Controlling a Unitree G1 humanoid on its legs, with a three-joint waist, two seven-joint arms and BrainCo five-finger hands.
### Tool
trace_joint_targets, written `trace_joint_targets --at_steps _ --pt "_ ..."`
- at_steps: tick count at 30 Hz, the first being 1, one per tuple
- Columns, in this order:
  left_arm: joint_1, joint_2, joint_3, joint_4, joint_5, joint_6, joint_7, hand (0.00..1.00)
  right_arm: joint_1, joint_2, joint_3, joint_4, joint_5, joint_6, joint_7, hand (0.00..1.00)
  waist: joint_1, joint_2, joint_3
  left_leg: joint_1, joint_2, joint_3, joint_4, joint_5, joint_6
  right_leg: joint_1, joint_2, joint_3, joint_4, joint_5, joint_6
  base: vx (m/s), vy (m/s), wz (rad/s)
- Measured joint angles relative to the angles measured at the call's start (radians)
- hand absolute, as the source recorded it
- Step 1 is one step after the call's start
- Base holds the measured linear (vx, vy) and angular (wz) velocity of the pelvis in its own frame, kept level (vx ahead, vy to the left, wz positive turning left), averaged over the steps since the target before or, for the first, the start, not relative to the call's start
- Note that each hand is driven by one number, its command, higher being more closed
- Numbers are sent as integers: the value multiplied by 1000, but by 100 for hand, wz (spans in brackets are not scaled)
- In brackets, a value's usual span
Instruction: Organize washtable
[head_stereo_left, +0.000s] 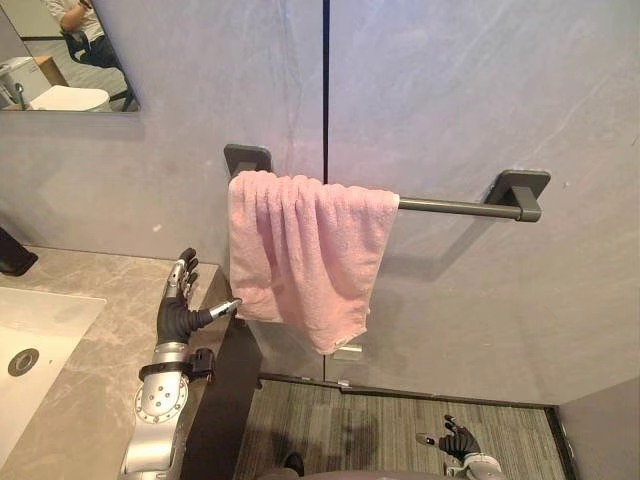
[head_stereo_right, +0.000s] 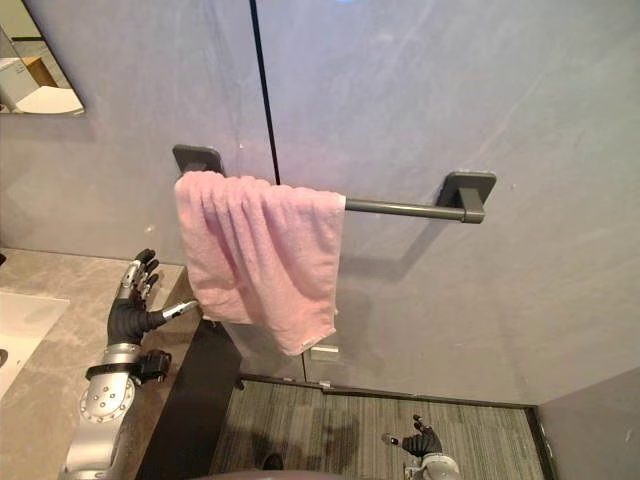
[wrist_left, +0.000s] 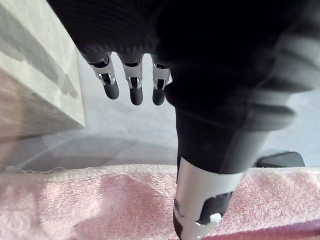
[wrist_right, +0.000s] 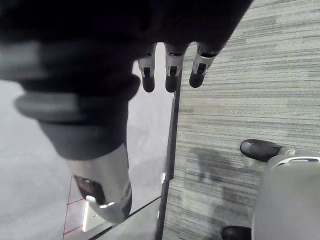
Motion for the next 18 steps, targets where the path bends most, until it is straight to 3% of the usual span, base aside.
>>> trace_joint_targets --at_steps 10,11,18 --pt "-74 45 -63 141 23 39 -39 0 -1 -13 3 -1 -2 7 19 0 -23 -2 0 6 1 32 -3 -5 -1 -3 0 34 -20 14 -4 -27 3 -11" --pt "-81 47 -75 152 23 41 -39 100 -1 -14 5 -1 -2 8 19 0 -24 -2 0 6 0 35 -3 -7 0 -4 0 37 -20 14 -3 -2 7 -8" --pt "-117 50 -117 205 26 45 -42 100 -13 -20 40 -4 -2 25 19 0 -26 -11 -5 -7 -2 41 0 -11 4 -15 -1 43 -32 23 5 17 0 -3"
